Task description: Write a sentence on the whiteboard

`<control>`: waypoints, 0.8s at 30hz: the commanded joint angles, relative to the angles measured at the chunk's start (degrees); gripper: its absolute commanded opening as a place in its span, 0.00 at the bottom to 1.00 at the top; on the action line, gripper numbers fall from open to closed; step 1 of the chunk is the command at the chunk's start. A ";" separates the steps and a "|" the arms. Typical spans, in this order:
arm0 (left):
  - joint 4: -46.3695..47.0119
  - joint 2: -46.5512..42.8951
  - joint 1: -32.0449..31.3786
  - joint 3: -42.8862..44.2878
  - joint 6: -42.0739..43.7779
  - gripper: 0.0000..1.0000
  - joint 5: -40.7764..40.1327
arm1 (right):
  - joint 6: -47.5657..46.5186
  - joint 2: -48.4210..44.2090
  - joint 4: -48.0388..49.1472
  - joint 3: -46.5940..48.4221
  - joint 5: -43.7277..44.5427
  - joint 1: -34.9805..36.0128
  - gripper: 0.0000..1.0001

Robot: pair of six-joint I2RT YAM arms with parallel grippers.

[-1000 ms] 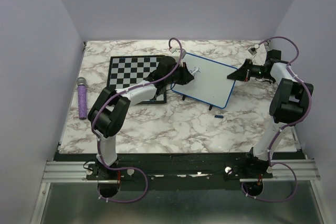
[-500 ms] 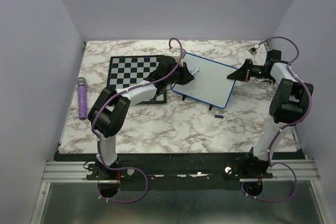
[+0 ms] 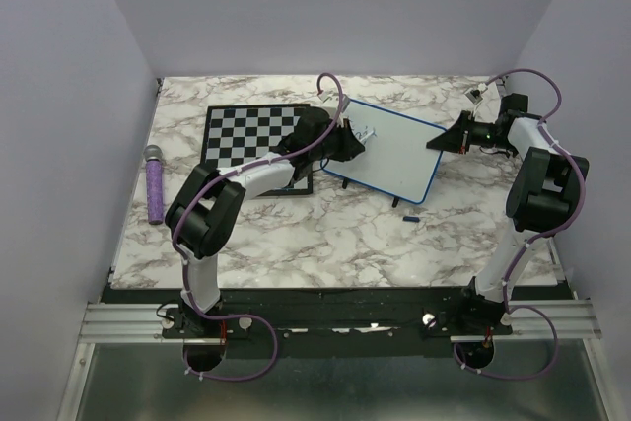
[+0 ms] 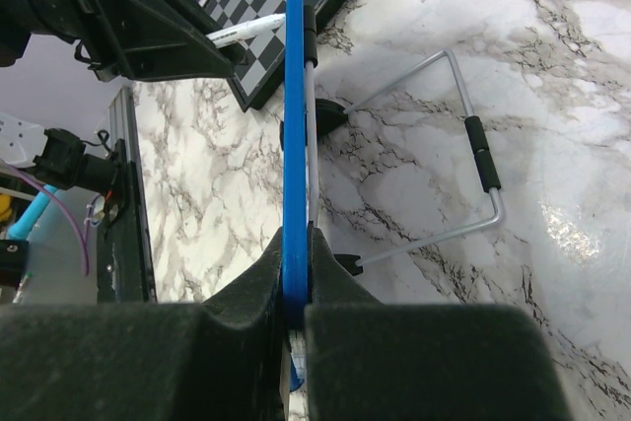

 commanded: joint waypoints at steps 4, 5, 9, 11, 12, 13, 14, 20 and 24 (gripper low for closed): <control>-0.80 0.19 0.17 -2.22 -0.22 0.00 0.55 | -3.02 -0.16 1.32 1.64 1.77 0.24 0.01; -0.80 0.19 0.17 -2.31 -0.22 0.00 0.55 | -2.93 -0.16 1.24 1.64 1.86 0.24 0.00; -0.71 -0.16 0.17 -2.92 -0.13 0.00 0.47 | -3.02 -0.16 1.24 1.64 1.86 0.24 0.01; -0.62 -0.33 0.17 -3.27 -0.22 0.00 0.47 | -3.02 -0.16 1.24 1.64 1.77 0.24 0.00; -0.45 -0.42 0.17 -3.36 -0.22 0.00 0.38 | -3.02 -0.16 1.24 1.64 1.77 0.24 0.01; -0.36 -0.42 0.17 -3.63 -0.13 0.00 0.29 | -3.02 -0.16 1.24 1.64 1.77 0.24 0.00; -0.36 -0.68 0.17 -3.98 -0.22 0.00 0.20 | -3.02 -0.25 1.24 1.64 1.77 0.24 0.01; -0.10 -1.39 0.17 -5.38 0.04 0.00 -0.15 | -3.02 -0.25 1.32 1.64 1.77 0.24 0.00; -0.09 -1.65 0.17 -6.09 0.13 0.00 -0.24 | -2.93 -0.42 1.24 1.64 1.77 0.24 0.01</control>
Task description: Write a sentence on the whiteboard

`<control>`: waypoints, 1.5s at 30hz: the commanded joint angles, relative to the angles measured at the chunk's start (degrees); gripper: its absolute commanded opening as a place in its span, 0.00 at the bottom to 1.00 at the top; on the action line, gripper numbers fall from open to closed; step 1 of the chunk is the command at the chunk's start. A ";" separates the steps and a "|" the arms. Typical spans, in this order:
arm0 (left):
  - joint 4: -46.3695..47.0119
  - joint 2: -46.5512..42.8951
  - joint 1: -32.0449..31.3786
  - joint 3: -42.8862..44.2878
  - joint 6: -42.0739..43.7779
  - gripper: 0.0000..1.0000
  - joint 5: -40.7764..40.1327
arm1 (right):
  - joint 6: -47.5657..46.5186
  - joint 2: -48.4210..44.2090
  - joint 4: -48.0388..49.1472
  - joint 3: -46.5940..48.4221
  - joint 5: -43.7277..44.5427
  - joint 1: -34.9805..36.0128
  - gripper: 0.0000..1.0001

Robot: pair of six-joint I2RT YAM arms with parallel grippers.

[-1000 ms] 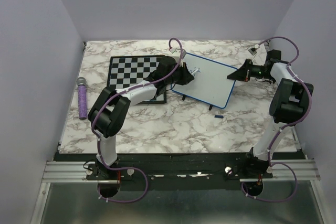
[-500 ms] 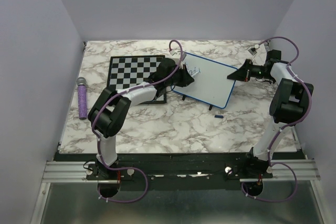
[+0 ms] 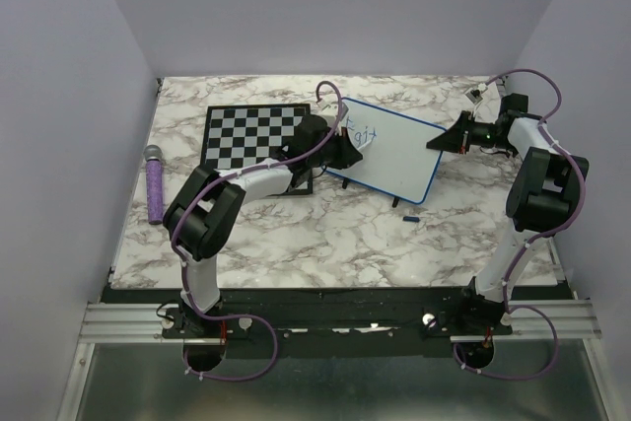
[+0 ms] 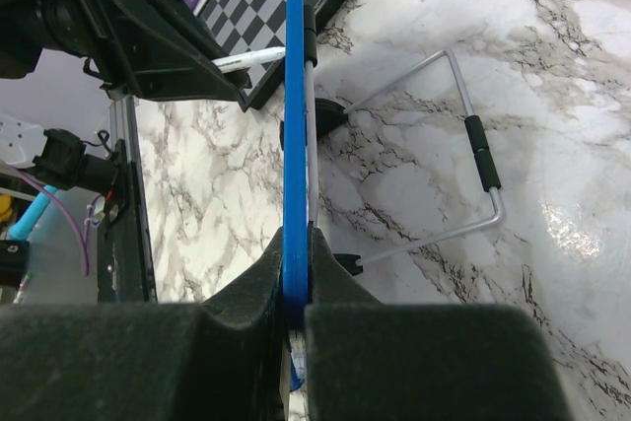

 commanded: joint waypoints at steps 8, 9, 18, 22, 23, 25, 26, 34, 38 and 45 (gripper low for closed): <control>-1.25 -1.48 0.17 -4.20 0.24 0.00 -0.58 | -2.95 -0.25 1.30 1.73 1.75 0.24 0.01; -1.07 -1.57 0.17 -4.38 0.33 0.00 -0.58 | -2.95 -0.33 1.30 1.73 1.75 0.24 0.01; -0.72 -1.48 -0.09 -4.90 0.42 0.00 0.56 | -2.95 -0.42 1.21 1.82 1.66 0.32 0.01; -0.46 -1.48 -0.35 -4.73 0.24 0.00 1.00 | -2.95 -0.51 1.21 1.82 1.66 0.41 0.01; -0.37 -1.48 -0.35 -4.64 0.15 0.00 1.17 | -2.95 -0.51 1.30 1.82 1.66 0.41 0.01; -0.20 -1.48 -0.44 -4.55 0.15 0.00 1.44 | -2.95 -0.51 1.21 1.82 1.66 0.41 0.00; -0.11 -1.40 -0.53 -4.47 -0.02 0.00 1.61 | -2.95 -0.51 1.21 1.82 1.66 0.41 0.01; 0.24 -0.87 -0.97 -3.24 -0.29 0.00 2.23 | -2.95 -0.51 1.21 1.82 1.75 0.50 0.00; 0.16 -0.52 -1.06 -2.53 -0.46 0.00 2.14 | -2.95 -0.42 1.21 1.82 1.75 0.50 0.00; 0.07 -0.34 -1.06 -0.60 -0.73 0.00 1.79 | -3.04 -0.42 1.13 1.82 1.66 0.50 0.01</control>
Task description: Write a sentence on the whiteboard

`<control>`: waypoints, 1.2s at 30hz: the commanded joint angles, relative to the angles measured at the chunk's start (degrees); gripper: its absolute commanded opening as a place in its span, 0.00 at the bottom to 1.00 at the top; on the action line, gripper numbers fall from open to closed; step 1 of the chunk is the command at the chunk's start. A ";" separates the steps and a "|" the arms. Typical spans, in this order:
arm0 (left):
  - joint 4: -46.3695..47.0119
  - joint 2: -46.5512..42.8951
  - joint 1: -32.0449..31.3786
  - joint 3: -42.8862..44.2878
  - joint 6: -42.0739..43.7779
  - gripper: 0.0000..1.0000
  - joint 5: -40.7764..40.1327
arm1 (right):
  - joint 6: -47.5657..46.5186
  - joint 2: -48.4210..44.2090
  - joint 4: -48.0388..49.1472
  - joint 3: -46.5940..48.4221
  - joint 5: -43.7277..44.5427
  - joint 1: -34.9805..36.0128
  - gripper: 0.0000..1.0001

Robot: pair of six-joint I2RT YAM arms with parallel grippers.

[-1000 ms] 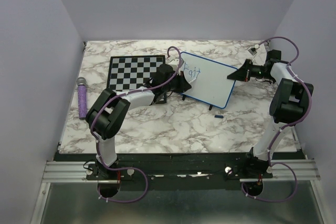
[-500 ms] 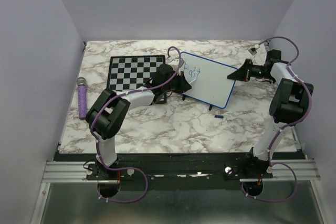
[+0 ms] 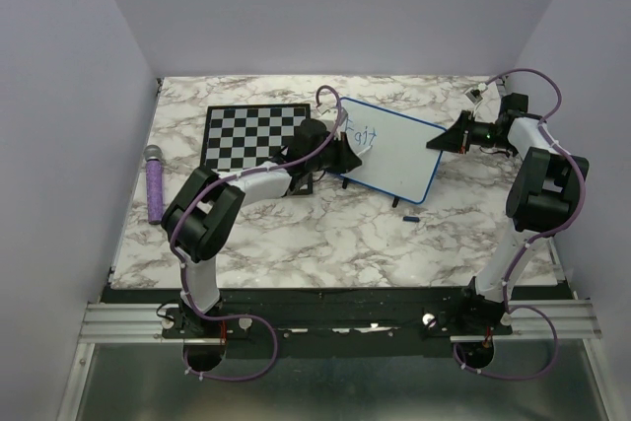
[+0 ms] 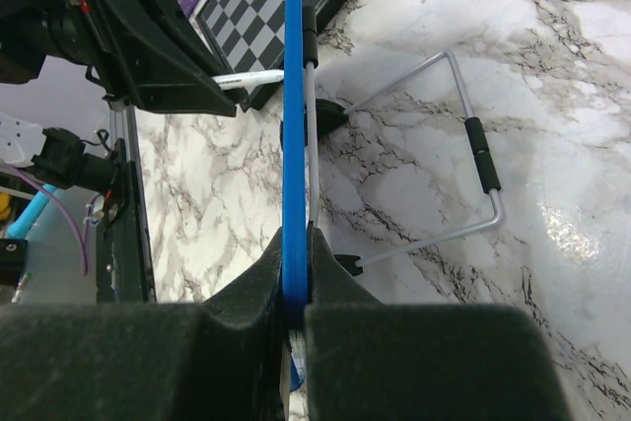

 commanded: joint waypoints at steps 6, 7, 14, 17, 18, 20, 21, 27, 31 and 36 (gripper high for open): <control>0.11 -0.08 -0.40 3.04 -0.99 0.00 1.46 | -2.93 -0.51 1.10 1.71 1.77 0.39 0.00; 1.16 -0.52 -0.40 2.69 -1.16 0.00 1.73 | -2.93 -0.51 1.10 1.71 1.69 0.39 0.01; 3.72 -9.12 -0.05 -0.22 -1.26 0.00 3.58 | -3.02 -0.42 1.10 1.80 1.77 0.39 0.00; 2.84 -12.98 1.35 -1.62 -0.64 0.00 2.70 | -3.10 -0.68 1.10 1.71 1.69 0.39 0.01; 2.67 -13.96 1.79 -2.41 -0.47 0.00 2.18 | -3.10 -0.69 1.10 1.80 1.69 0.39 0.01; 1.44 -16.59 2.76 -3.29 0.50 0.00 1.56 | -3.02 -0.69 1.02 1.88 1.60 0.39 0.01; 0.74 -17.39 3.02 -3.73 0.94 0.00 1.12 | -3.02 -0.60 1.10 1.88 1.68 0.39 0.01; -3.13 -20.21 3.47 -4.61 3.49 0.00 -0.47 | -3.02 -0.42 1.02 1.88 1.77 0.39 0.01; -1.30 -19.60 3.12 -6.54 2.71 0.00 0.15 | -3.10 -0.60 1.02 1.97 1.86 0.39 0.01; -0.32 -19.50 2.06 -8.74 3.40 0.00 -0.11 | -3.10 -0.77 0.84 1.97 1.77 0.48 0.01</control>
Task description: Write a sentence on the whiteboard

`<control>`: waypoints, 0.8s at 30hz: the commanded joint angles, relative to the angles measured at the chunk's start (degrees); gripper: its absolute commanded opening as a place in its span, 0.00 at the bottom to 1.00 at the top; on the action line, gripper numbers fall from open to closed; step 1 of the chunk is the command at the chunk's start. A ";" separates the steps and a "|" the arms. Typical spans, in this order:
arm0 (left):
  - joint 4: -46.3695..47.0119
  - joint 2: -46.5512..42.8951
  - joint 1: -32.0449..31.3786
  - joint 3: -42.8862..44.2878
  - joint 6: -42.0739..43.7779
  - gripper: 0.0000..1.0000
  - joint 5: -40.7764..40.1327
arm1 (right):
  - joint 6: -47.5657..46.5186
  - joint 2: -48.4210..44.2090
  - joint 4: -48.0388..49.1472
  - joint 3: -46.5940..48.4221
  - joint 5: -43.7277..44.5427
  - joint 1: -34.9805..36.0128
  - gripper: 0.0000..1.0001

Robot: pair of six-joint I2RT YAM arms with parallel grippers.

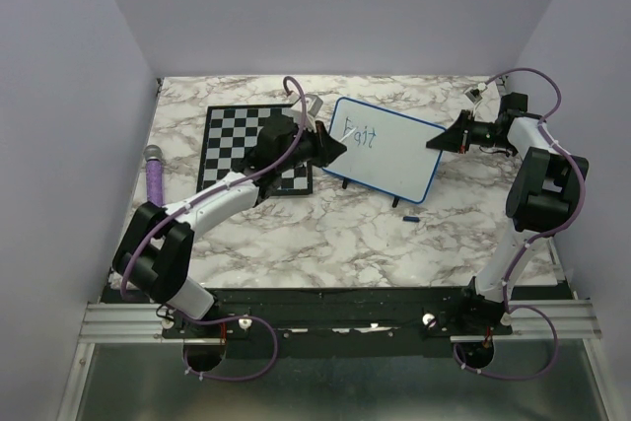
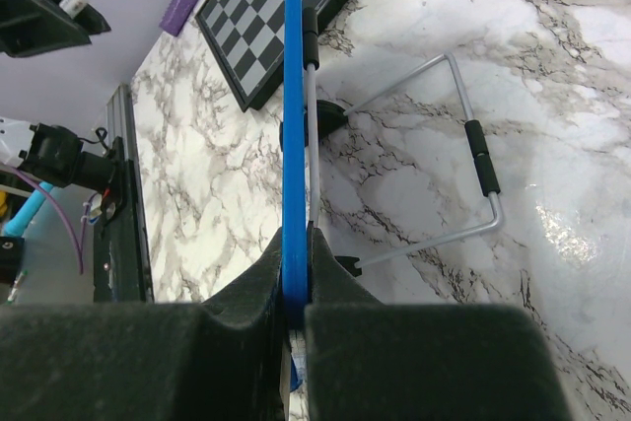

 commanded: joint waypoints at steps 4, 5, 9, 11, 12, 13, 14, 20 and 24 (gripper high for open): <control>2.67 -1.28 -1.88 -4.62 2.05 0.00 -1.82 | -2.80 -1.13 0.91 1.67 1.88 0.46 0.01; 3.21 -1.98 -1.97 -5.32 2.23 0.00 -2.00 | -2.80 -0.95 0.91 1.67 1.80 0.46 0.01; 4.88 -3.13 -2.06 -9.01 2.14 0.00 -3.05 | -2.97 -0.51 0.91 1.67 1.88 0.55 0.01; 5.76 -3.13 -2.06 -9.72 2.05 0.00 -3.23 | -2.97 -0.42 0.91 1.67 1.97 0.55 0.00; 5.93 -3.13 -2.06 -10.16 1.96 0.00 -3.32 | -3.06 -0.42 0.91 1.67 1.97 0.55 0.01; 6.72 -3.04 -2.06 -10.43 1.70 0.00 -3.32 | -3.06 -0.51 0.91 1.67 2.06 0.55 0.01; 7.16 -2.78 -2.06 -10.69 1.44 0.00 -3.23 | -3.06 -0.51 0.91 1.58 1.97 0.55 0.00; 8.31 -2.08 -2.41 -10.96 0.73 0.00 -3.23 | -2.97 -0.42 0.91 1.67 2.15 0.55 0.00; 8.57 -1.90 -2.85 -11.31 0.73 0.00 -3.84 | -3.06 -0.51 0.91 1.67 2.23 0.55 0.01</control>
